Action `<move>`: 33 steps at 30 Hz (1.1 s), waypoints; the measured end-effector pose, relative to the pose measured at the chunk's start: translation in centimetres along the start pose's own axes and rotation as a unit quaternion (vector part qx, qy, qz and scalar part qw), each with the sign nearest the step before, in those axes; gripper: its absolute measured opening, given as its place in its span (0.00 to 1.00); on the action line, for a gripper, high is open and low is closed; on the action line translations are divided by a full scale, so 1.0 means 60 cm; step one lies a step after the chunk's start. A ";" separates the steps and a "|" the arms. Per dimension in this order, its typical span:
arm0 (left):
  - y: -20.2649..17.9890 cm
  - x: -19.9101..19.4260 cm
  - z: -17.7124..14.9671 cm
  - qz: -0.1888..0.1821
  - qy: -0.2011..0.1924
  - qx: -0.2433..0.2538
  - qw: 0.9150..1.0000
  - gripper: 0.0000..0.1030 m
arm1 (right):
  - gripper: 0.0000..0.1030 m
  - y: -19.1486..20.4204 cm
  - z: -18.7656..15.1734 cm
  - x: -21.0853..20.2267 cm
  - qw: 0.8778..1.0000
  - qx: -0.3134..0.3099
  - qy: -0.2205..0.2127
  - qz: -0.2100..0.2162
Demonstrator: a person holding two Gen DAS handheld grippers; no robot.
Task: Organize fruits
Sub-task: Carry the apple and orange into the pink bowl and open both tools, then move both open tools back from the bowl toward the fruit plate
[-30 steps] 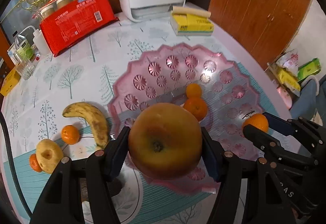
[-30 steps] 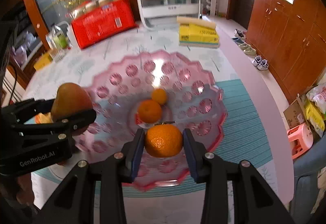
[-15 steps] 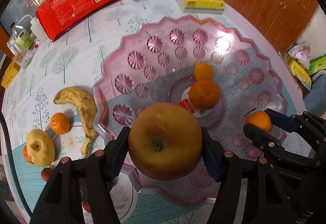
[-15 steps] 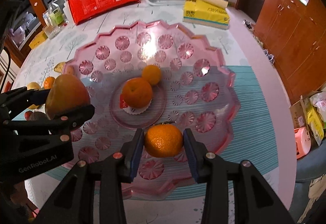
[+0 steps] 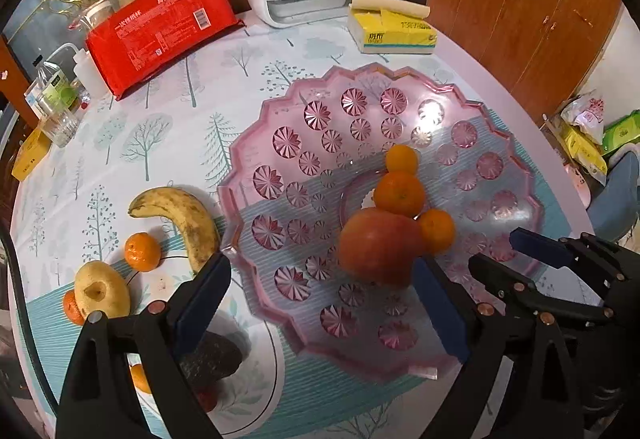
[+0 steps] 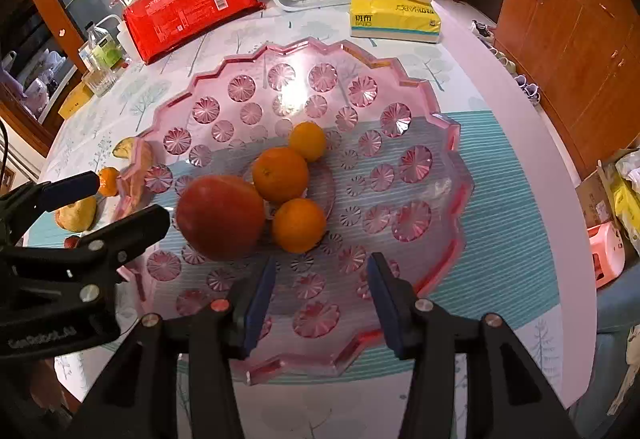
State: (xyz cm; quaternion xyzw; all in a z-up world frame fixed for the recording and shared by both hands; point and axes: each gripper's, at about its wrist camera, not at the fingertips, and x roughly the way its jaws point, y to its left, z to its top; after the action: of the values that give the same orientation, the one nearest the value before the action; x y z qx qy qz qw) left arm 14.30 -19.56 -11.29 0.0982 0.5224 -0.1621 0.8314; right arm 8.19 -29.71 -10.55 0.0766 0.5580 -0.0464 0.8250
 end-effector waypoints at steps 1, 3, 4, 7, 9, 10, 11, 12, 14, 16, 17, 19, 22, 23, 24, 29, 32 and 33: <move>0.002 -0.008 -0.003 -0.001 -0.004 0.001 1.000 0.89 | 0.47 0.002 0.000 -0.003 1.000 0.002 -0.001 0.000; 0.007 -0.026 -0.011 0.002 -0.015 0.001 1.000 0.89 | 0.47 0.006 -0.002 -0.012 1.000 0.009 -0.005 0.001; 0.009 -0.033 -0.013 0.004 -0.019 0.000 1.000 0.89 | 0.47 0.009 -0.004 -0.018 1.000 0.013 -0.007 0.003; 0.022 -0.062 -0.022 0.012 -0.038 -0.005 0.999 0.89 | 0.47 0.016 -0.005 -0.034 1.000 0.022 -0.013 0.004; 0.032 -0.082 -0.030 0.018 -0.050 -0.007 0.999 0.89 | 0.47 0.025 -0.008 -0.050 0.999 0.027 -0.022 0.005; 0.037 -0.093 -0.034 0.023 -0.055 -0.006 0.998 0.89 | 0.47 0.029 -0.010 -0.058 0.999 0.029 -0.027 0.006; 0.043 -0.103 -0.037 0.026 -0.057 -0.004 0.998 0.89 | 0.47 0.035 -0.012 -0.066 0.999 0.029 -0.031 0.006; 0.048 -0.110 -0.040 0.028 -0.058 -0.004 0.998 0.89 | 0.47 0.040 -0.014 -0.073 0.999 0.030 -0.034 0.007; 0.062 -0.128 -0.047 0.028 -0.061 -0.007 0.998 0.89 | 0.47 0.054 -0.019 -0.089 0.999 0.030 -0.041 0.009; 0.078 -0.147 -0.055 0.031 -0.068 -0.014 0.997 0.89 | 0.47 0.067 -0.022 -0.103 0.998 0.029 -0.049 0.011; 0.086 -0.156 -0.058 0.033 -0.070 -0.016 0.997 0.89 | 0.47 0.073 -0.023 -0.109 0.998 0.028 -0.052 0.011; 0.103 -0.176 -0.065 0.036 -0.075 -0.023 0.996 0.89 | 0.47 0.087 -0.024 -0.123 0.998 0.026 -0.060 0.013; 0.130 -0.208 -0.077 0.040 -0.085 -0.033 0.995 0.89 | 0.47 0.117 -0.026 -0.148 0.997 0.019 -0.075 0.019; 0.139 -0.220 -0.081 0.043 -0.088 -0.036 0.995 0.89 | 0.47 0.126 -0.026 -0.154 0.996 0.017 -0.079 0.021; 0.148 -0.230 -0.084 0.046 -0.092 -0.039 0.994 0.89 | 0.47 0.135 -0.026 -0.159 0.996 0.014 -0.083 0.022; 0.200 -0.275 -0.102 0.067 -0.105 -0.050 0.991 0.89 | 0.47 0.193 -0.022 -0.187 0.994 -0.005 -0.104 0.036; 0.236 -0.295 -0.112 0.075 -0.110 -0.064 0.989 0.89 | 0.47 0.231 -0.017 -0.200 0.992 -0.021 -0.114 0.043; 0.248 -0.301 -0.116 0.075 -0.112 -0.070 0.988 0.89 | 0.47 0.243 -0.016 -0.203 0.992 -0.025 -0.116 0.044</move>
State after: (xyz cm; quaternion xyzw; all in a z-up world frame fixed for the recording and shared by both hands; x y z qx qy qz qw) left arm 6.74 -0.40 1.84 0.0602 0.4273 -0.0726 0.8992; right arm 5.12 -15.31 1.46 0.0743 0.4554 -0.0042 0.8872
